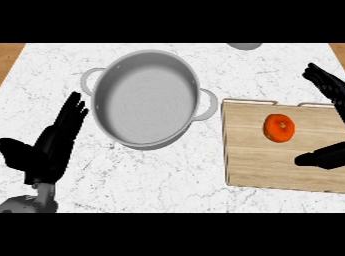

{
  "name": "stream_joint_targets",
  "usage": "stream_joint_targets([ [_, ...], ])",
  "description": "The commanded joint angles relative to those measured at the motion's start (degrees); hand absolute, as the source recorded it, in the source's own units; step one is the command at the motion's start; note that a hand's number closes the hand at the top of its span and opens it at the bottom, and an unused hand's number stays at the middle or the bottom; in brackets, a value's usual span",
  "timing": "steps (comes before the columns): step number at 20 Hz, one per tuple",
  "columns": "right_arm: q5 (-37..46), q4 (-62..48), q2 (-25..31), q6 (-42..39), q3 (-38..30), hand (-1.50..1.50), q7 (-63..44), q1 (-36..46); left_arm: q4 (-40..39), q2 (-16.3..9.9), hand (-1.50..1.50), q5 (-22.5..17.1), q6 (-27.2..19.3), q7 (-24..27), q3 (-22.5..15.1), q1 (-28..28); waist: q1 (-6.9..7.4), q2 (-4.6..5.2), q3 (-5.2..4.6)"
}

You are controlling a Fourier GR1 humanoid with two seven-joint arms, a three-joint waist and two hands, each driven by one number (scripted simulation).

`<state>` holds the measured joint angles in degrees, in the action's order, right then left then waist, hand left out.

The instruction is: Pick the squash from the tray and place it in the pot

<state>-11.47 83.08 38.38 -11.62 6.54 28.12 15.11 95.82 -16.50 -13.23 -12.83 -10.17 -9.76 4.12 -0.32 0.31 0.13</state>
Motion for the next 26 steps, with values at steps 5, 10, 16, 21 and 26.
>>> stream_joint_targets([
  [5,8.06,-2.88,18.30,-7.61,-6.16,-1.50,3.56,-0.64,0.92,1.16,0.00,-0.65,-1.77,-7.13,0.23,3.50,-0.33,-0.46,-0.15],
  [10,11.81,2.00,23.86,-13.05,-4.35,-1.50,-1.56,0.28,0.04,2.35,0.00,0.56,-1.08,-3.77,-0.47,0.89,-0.21,-0.49,-0.23],
  [16,14.58,2.79,22.99,-18.60,-0.46,-1.50,-14.67,6.45,1.54,1.73,0.00,0.61,-1.18,-8.84,0.80,4.70,0.92,-0.26,-0.18],
  [21,18.28,4.47,18.86,-20.13,3.07,-1.50,-21.50,6.32,2.83,1.90,0.00,1.51,-0.03,-6.90,0.80,2.05,1.21,-0.28,-0.15],
  [26,19.93,1.44,15.47,-24.64,0.93,-1.50,-25.20,9.42,-2.58,5.03,0.00,3.48,-0.72,-7.50,0.97,6.09,0.63,-0.22,-0.14],
])
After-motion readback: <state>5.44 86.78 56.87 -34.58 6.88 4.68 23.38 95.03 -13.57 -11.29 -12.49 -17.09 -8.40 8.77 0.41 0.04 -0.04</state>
